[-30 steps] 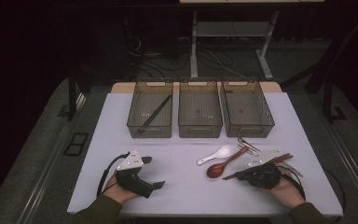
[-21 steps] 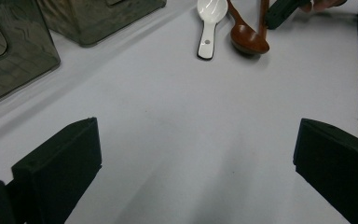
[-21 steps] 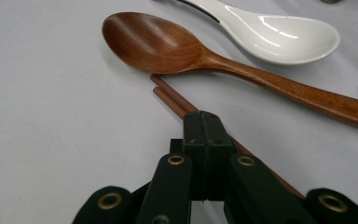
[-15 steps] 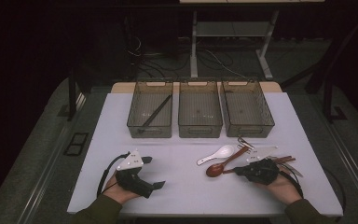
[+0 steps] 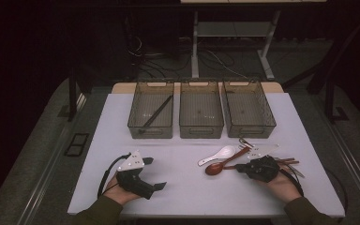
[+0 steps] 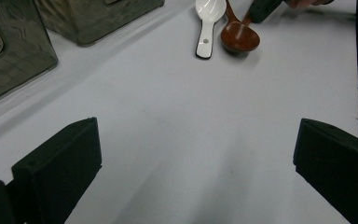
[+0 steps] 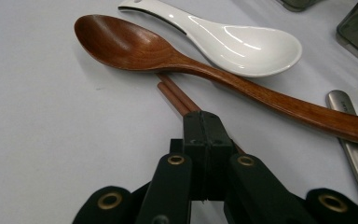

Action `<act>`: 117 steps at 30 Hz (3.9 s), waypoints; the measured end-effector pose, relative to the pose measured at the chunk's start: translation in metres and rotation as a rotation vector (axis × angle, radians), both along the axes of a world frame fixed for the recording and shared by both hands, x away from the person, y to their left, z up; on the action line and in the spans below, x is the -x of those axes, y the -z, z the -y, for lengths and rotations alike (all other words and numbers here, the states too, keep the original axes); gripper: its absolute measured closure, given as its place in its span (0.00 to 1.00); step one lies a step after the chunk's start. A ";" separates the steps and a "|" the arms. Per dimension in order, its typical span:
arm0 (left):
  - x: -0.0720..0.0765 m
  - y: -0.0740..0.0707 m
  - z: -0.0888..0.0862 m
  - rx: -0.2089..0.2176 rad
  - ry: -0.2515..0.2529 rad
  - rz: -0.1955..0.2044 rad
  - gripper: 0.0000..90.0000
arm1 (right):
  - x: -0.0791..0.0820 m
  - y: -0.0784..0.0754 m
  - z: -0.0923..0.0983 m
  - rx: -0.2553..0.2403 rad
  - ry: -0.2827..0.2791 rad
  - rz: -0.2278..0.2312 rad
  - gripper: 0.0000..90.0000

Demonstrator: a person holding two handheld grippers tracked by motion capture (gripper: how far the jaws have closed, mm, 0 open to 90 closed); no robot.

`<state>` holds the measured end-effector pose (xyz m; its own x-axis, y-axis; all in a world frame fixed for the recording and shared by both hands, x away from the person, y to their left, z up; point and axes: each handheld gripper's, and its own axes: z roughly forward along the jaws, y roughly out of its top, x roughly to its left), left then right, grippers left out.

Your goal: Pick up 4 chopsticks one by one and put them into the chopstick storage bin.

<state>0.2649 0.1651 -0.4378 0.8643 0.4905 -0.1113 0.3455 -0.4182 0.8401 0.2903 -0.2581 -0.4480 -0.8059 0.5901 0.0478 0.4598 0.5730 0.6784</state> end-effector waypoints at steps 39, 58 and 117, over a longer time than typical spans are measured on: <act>0.001 0.000 0.000 0.006 0.008 -0.011 0.01 | -0.011 -0.030 0.141 0.059 0.352 0.017 1.00; 0.001 0.000 0.001 0.006 0.013 -0.015 0.01 | -0.010 -0.008 0.156 0.087 0.352 -0.075 1.00; 0.000 0.002 0.003 0.004 0.028 -0.017 0.01 | -0.002 -0.023 0.092 0.051 -0.096 -0.081 0.84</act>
<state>0.2648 0.1624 -0.4394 0.8755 0.4659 -0.1281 0.3482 -0.4246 0.8357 0.2923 -0.3506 -0.4249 -0.8537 0.5134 0.0868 0.4531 0.6503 0.6098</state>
